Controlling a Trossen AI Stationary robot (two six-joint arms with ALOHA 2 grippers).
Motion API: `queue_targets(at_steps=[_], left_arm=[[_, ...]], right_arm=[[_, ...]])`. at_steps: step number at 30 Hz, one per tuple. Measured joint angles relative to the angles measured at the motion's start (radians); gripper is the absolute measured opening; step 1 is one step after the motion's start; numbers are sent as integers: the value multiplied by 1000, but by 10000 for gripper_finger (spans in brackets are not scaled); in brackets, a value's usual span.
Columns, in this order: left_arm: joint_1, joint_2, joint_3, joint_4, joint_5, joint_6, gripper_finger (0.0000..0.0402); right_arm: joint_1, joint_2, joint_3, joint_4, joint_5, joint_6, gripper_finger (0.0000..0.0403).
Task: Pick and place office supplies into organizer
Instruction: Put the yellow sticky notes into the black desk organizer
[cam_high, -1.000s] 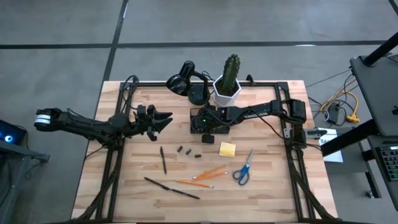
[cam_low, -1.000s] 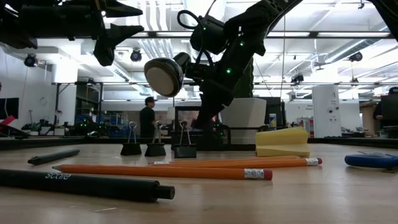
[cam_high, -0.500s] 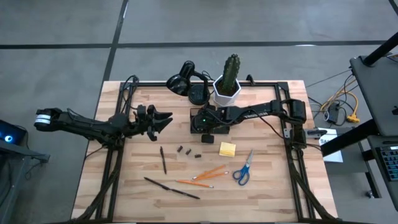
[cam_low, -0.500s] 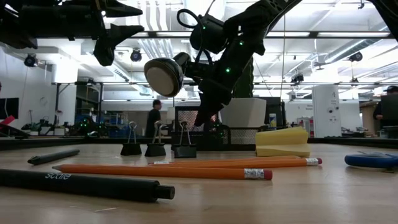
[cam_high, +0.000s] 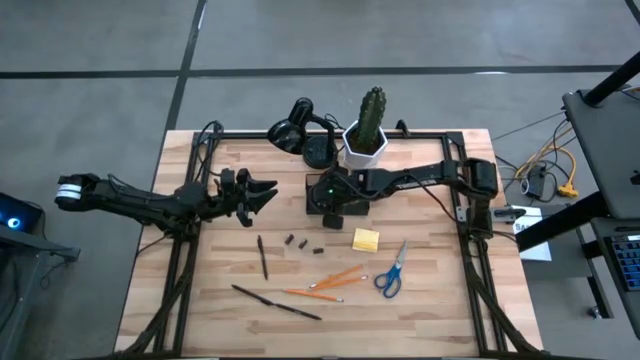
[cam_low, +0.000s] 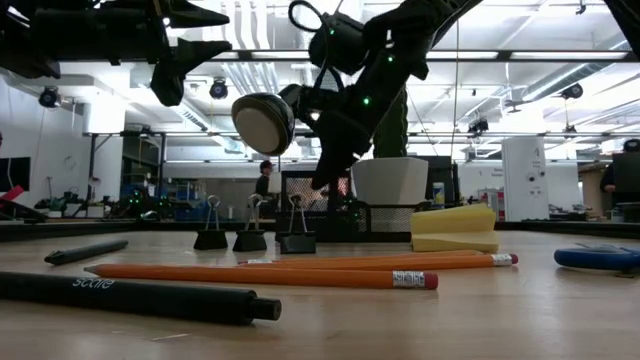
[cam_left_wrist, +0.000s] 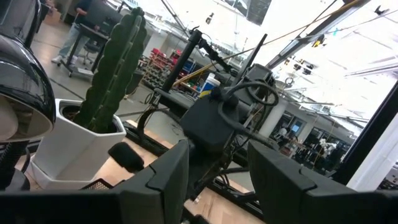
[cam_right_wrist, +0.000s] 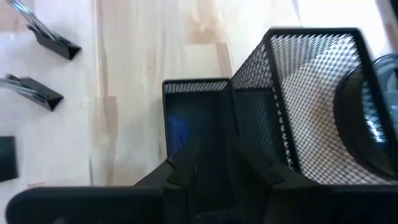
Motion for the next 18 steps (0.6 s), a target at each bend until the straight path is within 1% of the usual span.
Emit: queue_targets(at_steps=[4, 10, 18], left_arm=[[0, 0, 0, 0, 0, 0, 148], [0, 0, 0, 0, 0, 0, 148], [0, 0, 0, 0, 0, 0, 148]], right_arm=[[11, -48, 0, -9, 0, 60, 73], [45, -126, 0, -80, -3, 127, 88], [109, -210, -2, -304, 16, 162, 133]])
